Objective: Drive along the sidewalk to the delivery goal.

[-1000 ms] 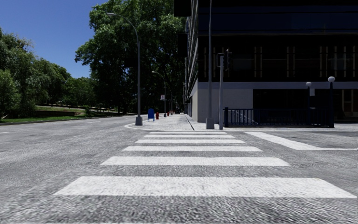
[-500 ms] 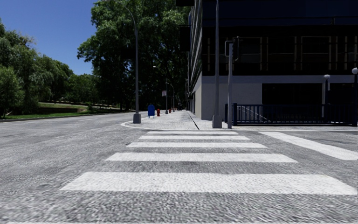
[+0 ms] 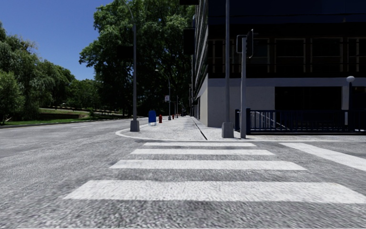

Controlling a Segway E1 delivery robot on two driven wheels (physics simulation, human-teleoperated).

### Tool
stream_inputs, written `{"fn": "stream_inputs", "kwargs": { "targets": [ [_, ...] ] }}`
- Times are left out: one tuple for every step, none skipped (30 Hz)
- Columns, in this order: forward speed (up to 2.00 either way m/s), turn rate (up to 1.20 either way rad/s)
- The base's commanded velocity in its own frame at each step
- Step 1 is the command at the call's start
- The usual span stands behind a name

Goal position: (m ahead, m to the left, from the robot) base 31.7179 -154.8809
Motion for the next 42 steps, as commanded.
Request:
{"fn": "stream_inputs", "kwargs": {
  "targets": [
    [2.0, 0.0],
    [2.0, 0.0],
    [2.0, 0.0],
    [2.0, 0.0],
    [2.0, 0.0],
    [2.0, 0.0],
    [2.0, 0.0],
    [2.0, 0.0],
    [2.0, 0.0],
    [2.0, 0.0],
    [2.0, 0.0],
    [2.0, 0.0],
    [2.0, 0.0],
    [2.0, 0.0],
    [2.0, 0.0],
    [2.0, 0.0],
    [2.0, 0.0],
    [2.0, 0.0],
    [2.0, 0.0],
    [2.0, 0.0],
    [2.0, 0.0],
    [2.0, 0.0],
    [2.0, 0.0],
    [2.0, 0.0],
    [2.0, 0.0],
    [2.0, 0.0],
    [2.0, 0.0],
    [2.0, 0.0],
    [2.0, 0.0],
    [2.0, 0.0],
    [2.0, 0.0],
    [2.0, 0.0],
    [2.0, 0.0],
    [2.0, 0.0],
    [2.0, 0.0],
    [2.0, 0.0],
    [2.0, 0.0],
    [2.0, 0.0],
    [2.0, 0.0],
    [2.0, 0.0],
    [2.0, 0.0],
    [2.0, 0.0]
  ]
}}
